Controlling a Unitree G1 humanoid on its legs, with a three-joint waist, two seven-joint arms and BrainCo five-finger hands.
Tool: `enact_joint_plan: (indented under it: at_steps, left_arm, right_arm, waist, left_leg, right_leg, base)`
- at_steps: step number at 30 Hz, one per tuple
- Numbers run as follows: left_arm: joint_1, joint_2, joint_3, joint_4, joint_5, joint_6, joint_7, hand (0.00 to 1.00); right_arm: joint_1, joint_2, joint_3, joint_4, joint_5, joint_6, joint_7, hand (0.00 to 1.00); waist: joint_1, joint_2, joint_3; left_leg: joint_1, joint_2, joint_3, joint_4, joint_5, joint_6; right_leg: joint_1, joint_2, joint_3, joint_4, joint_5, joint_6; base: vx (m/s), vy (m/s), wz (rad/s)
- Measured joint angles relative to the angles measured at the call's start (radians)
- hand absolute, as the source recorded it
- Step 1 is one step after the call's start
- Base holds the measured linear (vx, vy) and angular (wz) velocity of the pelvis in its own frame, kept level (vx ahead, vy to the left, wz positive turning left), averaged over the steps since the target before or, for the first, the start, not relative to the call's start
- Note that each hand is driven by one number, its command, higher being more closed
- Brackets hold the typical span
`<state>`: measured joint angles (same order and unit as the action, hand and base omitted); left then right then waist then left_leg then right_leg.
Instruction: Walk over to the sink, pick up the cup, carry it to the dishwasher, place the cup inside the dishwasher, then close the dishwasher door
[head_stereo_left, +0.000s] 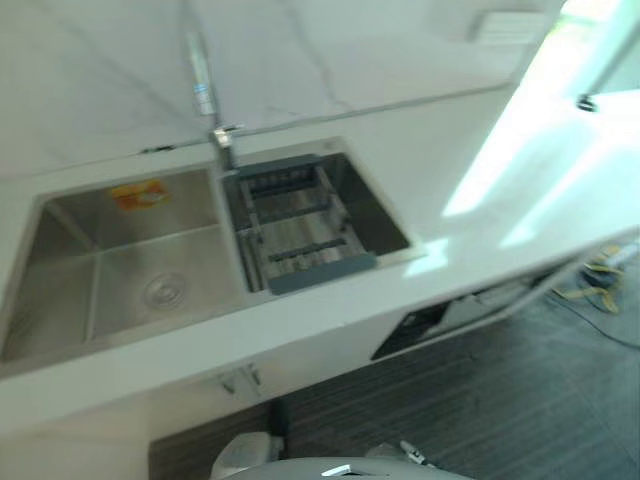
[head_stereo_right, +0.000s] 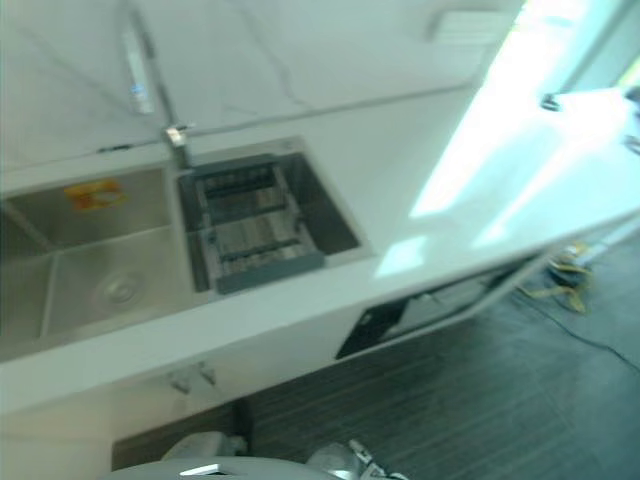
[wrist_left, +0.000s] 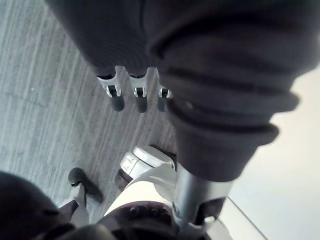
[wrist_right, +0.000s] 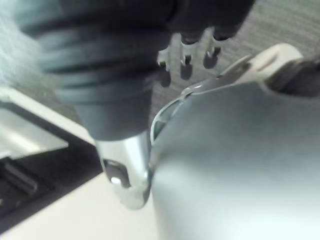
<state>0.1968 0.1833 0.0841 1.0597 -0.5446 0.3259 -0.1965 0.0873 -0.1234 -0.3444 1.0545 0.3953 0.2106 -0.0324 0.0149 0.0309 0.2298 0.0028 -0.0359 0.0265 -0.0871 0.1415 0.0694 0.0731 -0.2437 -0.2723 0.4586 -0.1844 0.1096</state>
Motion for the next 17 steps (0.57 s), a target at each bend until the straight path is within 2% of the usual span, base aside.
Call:
enact_joint_plan:
  at_steps: [1,3,5,6,7,8,9,10,12,14,15,16,17]
  left_arm:
    - [-0.001,0.005,0.015,0.001,-0.001,0.009,-0.001,0.0]
    - [0.002,-0.004,0.072,0.003,0.007,0.018,-0.008,0.0]
    - [0.015,-0.021,0.119,-0.003,0.028,0.022,-0.009,0.0]
    - [0.02,-0.019,0.138,-0.007,0.028,0.023,-0.009,0.0]
    - [0.032,0.015,0.183,-0.021,0.016,0.024,-0.017,0.0]
    - [0.032,0.002,0.185,-0.022,0.014,0.026,-0.017,0.0]
    - [0.032,-0.043,0.178,-0.021,0.013,0.025,-0.012,0.0]
    - [0.032,-0.054,0.18,-0.019,0.009,0.023,-0.007,0.0]
    - [0.058,-0.052,0.178,-0.016,-0.001,0.022,-0.008,0.0]
    - [0.06,-0.04,0.176,-0.006,0.001,0.011,-0.008,0.0]
    - [0.062,-0.04,0.172,-0.003,0.002,0.008,-0.008,0.0]
    - [0.062,-0.033,0.145,0.014,0.002,0.003,-0.008,0.0]
    - [0.062,-0.027,0.124,0.019,0.011,0.003,-0.008,0.0]
  right_arm:
    - [0.0,0.013,-0.004,0.0,-0.001,-0.014,-0.001,0.0]
    - [0.004,0.036,-0.033,0.0,-0.009,-0.038,-0.01,0.0]
    - [-0.001,0.037,-0.034,-0.011,-0.051,-0.053,-0.021,0.0]
    - [-0.011,0.048,-0.031,-0.012,-0.074,-0.053,-0.024,0.0]
    - [-0.014,0.098,-0.021,0.0,-0.106,-0.058,-0.025,0.0]
    - [-0.013,0.091,-0.009,0.001,-0.122,-0.058,-0.024,0.0]
    - [-0.011,0.04,-0.012,-0.004,-0.13,-0.055,-0.022,0.0]
    - [-0.015,0.03,-0.006,0.008,-0.133,-0.05,-0.023,0.0]
    - [-0.009,0.037,0.029,0.024,-0.136,-0.052,-0.025,0.0]
    - [-0.01,0.056,0.033,0.039,-0.116,-0.05,-0.043,0.0]
    - [-0.008,0.055,0.038,0.043,-0.11,-0.05,-0.044,0.0]
    - [0.002,0.052,0.052,0.045,-0.103,-0.048,-0.044,0.0]
    - [0.005,0.048,0.063,0.044,-0.088,-0.047,-0.044,0.0]
  waist:
    - [0.009,-0.009,0.009]
    - [0.018,-0.026,0.011]
    - [0.02,-0.029,0.009]
    - [0.026,-0.06,0.003]
    - [0.027,-0.188,-0.021]
    - [0.019,-0.154,-0.023]
    - [0.025,-0.081,-0.027]
    - [0.032,-0.057,-0.029]
    - [0.033,-0.07,-0.059]
    - [0.031,-0.107,-0.063]
    - [0.031,-0.098,-0.06]
    - [0.031,-0.109,-0.067]
    - [0.031,-0.106,-0.068]
  left_leg:
    - [-0.003,0.0,-0.019,0.0,0.0,0.001]
    - [0.0,0.0,-0.029,0.0,-0.002,0.002]
    - [-0.003,-0.005,-0.025,-0.001,-0.006,-0.004]
    - [-0.003,-0.031,-0.029,0.0,-0.054,-0.042]
    - [-0.066,-0.11,0.032,0.225,-0.078,0.031]
    - [-0.112,-0.078,0.034,0.405,-0.206,0.029]
    - [-0.145,-0.008,0.03,0.51,-0.338,-0.028]
    - [-0.133,0.005,0.037,0.496,-0.335,-0.03]
    - [-0.093,0.009,0.056,0.378,-0.3,-0.047]
    - [-0.068,0.009,0.058,0.311,-0.249,-0.056]
    - [-0.058,0.01,0.059,0.292,-0.24,-0.059]
    - [-0.02,0.011,0.06,0.246,-0.223,-0.068]
    - [0.02,0.013,0.064,0.196,-0.201,-0.08]
  right_leg:
    - [-0.02,0.019,0.065,-0.005,-0.027,0.01]
    - [-0.042,0.028,0.121,-0.024,-0.034,0.017]
    - [-0.055,0.038,0.131,-0.056,-0.026,0.023]
    - [-0.065,0.023,0.122,-0.099,-0.018,0.004]
    - [-0.107,-0.09,0.121,-0.156,-0.035,-0.002]
    - [-0.105,-0.079,0.088,-0.141,-0.021,0.027]
    - [-0.072,-0.011,0.072,-0.179,-0.003,0.034]
    - [-0.044,0.001,0.072,-0.218,0.014,0.03]
    - [0.013,0.015,0.059,-0.361,0.091,0.008]
    - [0.034,0.024,0.035,-0.423,0.151,0.026]
    - [0.034,0.025,0.035,-0.425,0.154,0.022]
    - [0.047,0.025,0.034,-0.424,0.157,0.018]
    - [0.066,0.025,0.032,-0.428,0.155,0.021]
  base:
    - [0.04,-0.011,1.28]
    - [0.05,-0.07,0.87]
    - [0.03,-0.12,0.66]
    - [0.08,-0.121,0.33]
    - [0.12,-0.127,0.32]
    - [0.16,-0.099,0.35]
    - [0.09,-0.055,0.23]
    - [0.1,-0.025,-0.08]
    - [0.14,-0.069,-0.17]
    - [0.09,-0.119,0.04]
    - [0.07,-0.09,0.0]
    - [0.1,-0.087,-0.07]
    - [0.08,-0.067,-0.06]
